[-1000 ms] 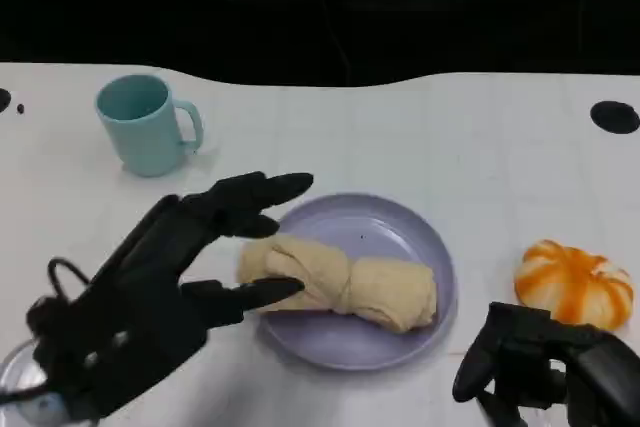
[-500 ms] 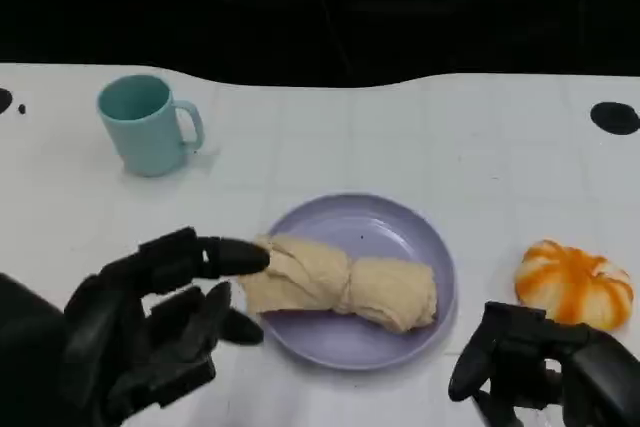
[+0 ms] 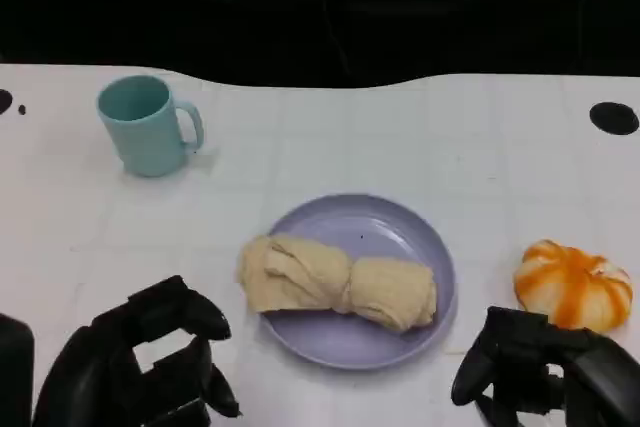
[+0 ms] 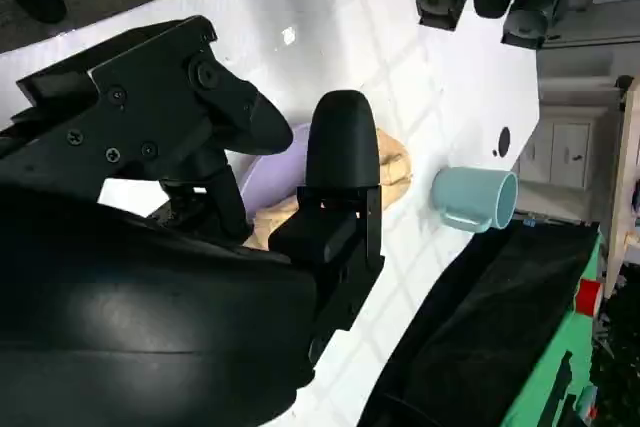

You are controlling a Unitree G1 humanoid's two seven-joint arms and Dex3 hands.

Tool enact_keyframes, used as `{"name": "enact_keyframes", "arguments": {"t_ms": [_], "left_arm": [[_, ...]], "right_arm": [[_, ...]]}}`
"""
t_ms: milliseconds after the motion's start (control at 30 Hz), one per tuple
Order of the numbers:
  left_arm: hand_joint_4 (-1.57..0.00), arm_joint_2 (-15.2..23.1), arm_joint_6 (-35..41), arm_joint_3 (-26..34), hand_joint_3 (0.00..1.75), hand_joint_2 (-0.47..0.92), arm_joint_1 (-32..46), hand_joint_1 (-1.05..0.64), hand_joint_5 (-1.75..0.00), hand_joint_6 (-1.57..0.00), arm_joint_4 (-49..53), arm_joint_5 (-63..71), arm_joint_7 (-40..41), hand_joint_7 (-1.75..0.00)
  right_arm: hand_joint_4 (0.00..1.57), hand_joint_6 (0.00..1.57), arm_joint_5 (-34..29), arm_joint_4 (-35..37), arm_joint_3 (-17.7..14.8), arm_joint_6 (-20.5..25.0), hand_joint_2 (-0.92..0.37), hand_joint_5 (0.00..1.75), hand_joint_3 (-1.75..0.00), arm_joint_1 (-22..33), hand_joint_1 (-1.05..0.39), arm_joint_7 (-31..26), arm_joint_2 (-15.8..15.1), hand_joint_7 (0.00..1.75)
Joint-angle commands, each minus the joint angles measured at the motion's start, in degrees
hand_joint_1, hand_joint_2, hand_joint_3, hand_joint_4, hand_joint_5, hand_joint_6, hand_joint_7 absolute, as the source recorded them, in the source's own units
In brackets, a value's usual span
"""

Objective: Grasp the towel on the left side of the plate with the left hand and place it into the plate.

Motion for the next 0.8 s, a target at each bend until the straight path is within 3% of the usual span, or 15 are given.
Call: {"name": "enact_keyframes", "arguments": {"t_ms": [33,800], "left_arm": [[-0.81,1.68,2.15,-0.08,1.32,0.54,-1.12,-0.05,-1.75,-0.69,0.56,-0.38,1.48,-1.66],[-0.79,3.39,2.31,-1.92,1.27,0.57,-3.79,-0.06,-1.75,-0.69,3.0,0.66,3.29,-1.68]], "right_arm": [[0.71,0.66,0.57,-0.3,-0.81,-0.89,-0.61,1.75,-1.04,0.3,-0.07,0.46,-0.56,1.38],[0.72,0.66,0.84,2.54,-2.36,-3.92,-0.61,1.74,-1.02,-0.1,-0.07,1.68,-0.8,1.37]]}}
